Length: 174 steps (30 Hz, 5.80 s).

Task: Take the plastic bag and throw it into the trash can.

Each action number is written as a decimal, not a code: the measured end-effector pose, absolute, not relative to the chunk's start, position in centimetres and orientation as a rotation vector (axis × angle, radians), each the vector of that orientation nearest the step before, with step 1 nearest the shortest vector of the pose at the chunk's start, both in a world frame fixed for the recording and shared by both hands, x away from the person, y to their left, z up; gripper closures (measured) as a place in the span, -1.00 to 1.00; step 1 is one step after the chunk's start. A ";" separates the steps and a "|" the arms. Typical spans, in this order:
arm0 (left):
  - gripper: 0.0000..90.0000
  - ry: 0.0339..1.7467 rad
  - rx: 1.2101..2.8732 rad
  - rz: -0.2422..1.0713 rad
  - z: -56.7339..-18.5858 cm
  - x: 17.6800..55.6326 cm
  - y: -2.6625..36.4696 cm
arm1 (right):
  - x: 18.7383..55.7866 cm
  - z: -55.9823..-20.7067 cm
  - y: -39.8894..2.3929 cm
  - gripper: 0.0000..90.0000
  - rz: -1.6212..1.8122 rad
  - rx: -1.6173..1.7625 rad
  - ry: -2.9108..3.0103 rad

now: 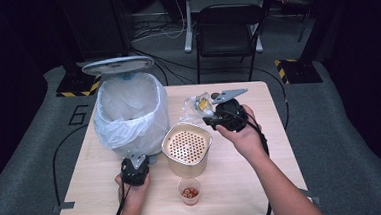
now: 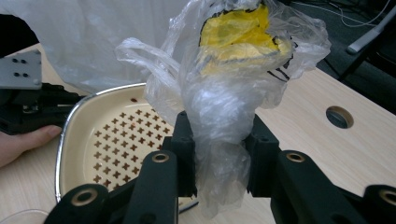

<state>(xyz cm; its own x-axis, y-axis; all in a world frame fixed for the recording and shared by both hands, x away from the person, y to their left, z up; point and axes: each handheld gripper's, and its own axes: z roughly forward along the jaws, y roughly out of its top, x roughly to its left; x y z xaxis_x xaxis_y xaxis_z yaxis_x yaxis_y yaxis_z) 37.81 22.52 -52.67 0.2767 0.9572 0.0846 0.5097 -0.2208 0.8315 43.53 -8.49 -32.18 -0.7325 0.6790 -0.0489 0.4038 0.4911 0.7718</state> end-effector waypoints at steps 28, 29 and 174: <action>0.90 1.311 1.856 0.853 -52.6 37.9 22.6 | 44.7 -26.5 -2.2 0.56 1.161 0.772 2.414; 0.90 1.313 1.866 0.845 -52.5 37.8 22.6 | 44.7 -26.5 -2.2 0.56 1.161 0.772 2.414; 0.89 1.325 1.864 0.826 -52.6 37.7 22.3 | 41.5 -41.2 -7.8 -0.11 1.024 1.195 2.368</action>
